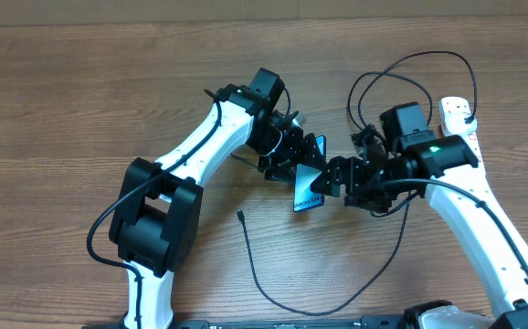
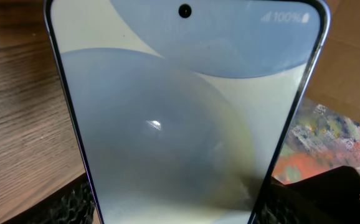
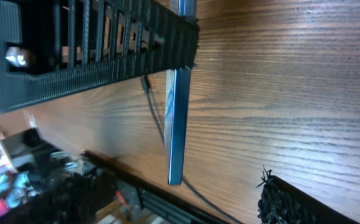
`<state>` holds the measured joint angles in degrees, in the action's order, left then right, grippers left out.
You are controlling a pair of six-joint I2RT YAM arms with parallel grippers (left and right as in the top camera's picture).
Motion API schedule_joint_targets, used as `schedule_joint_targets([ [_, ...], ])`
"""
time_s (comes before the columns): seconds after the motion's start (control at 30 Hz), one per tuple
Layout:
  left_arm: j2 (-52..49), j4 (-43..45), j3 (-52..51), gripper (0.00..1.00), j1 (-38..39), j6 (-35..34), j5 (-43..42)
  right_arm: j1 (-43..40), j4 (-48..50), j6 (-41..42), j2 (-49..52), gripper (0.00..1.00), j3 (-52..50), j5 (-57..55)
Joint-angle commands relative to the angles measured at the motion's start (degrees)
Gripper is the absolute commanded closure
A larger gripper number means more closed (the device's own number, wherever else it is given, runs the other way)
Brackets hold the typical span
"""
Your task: Plug charger to phone and switch on socket
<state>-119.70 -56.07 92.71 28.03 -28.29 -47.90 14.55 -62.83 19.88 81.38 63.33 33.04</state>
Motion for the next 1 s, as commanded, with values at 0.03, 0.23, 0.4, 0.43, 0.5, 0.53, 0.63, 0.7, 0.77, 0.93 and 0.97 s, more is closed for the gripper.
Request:
schedule_joint_targets([
  [0.03,0.1,-0.2,1.2,0.29,0.3,1.8,-4.0,4.3,1.8,6.4,0.0,0.19,0.4,-5.5],
  [0.23,0.1,-0.4,1.2,0.28,0.3,3.8,-8.3,8.7,2.3,11.9,0.0,0.31,0.4,-12.7],
  [0.4,0.1,-0.9,1.2,0.27,0.6,6.6,-10.6,10.1,4.6,11.9,0.0,0.45,0.4,-12.9],
  [0.43,0.1,-1.1,1.2,0.27,0.7,7.6,-10.6,10.1,5.4,11.9,0.0,0.47,0.4,-12.9],
  [0.5,0.0,-1.2,1.2,0.27,1.1,9.3,-10.6,10.1,6.7,11.9,0.0,0.54,0.4,-12.9],
  [0.53,0.1,-1.5,1.2,0.27,1.3,9.8,-10.6,10.1,7.1,11.9,0.0,0.58,0.4,-12.9],
  [0.63,0.0,-2.2,1.2,0.26,1.7,11.0,-10.6,10.1,7.8,11.9,0.0,0.65,0.4,-13.4],
  [0.7,0.0,-2.4,1.2,0.26,1.9,11.6,-10.6,10.1,7.7,11.8,0.0,0.66,0.4,-14.8],
  [0.77,0.0,-2.4,1.2,0.26,1.9,11.6,-10.6,10.1,7.2,11.8,0.0,0.72,0.4,-16.6],
  [0.93,0.0,-2.2,1.2,0.22,1.9,11.6,-10.6,10.1,5.9,11.8,0.0,0.80,0.4,-19.0],
  [0.97,0.0,-2.2,1.2,0.22,1.9,11.6,-10.6,10.1,5.7,11.8,0.0,0.82,0.4,-18.9],
])
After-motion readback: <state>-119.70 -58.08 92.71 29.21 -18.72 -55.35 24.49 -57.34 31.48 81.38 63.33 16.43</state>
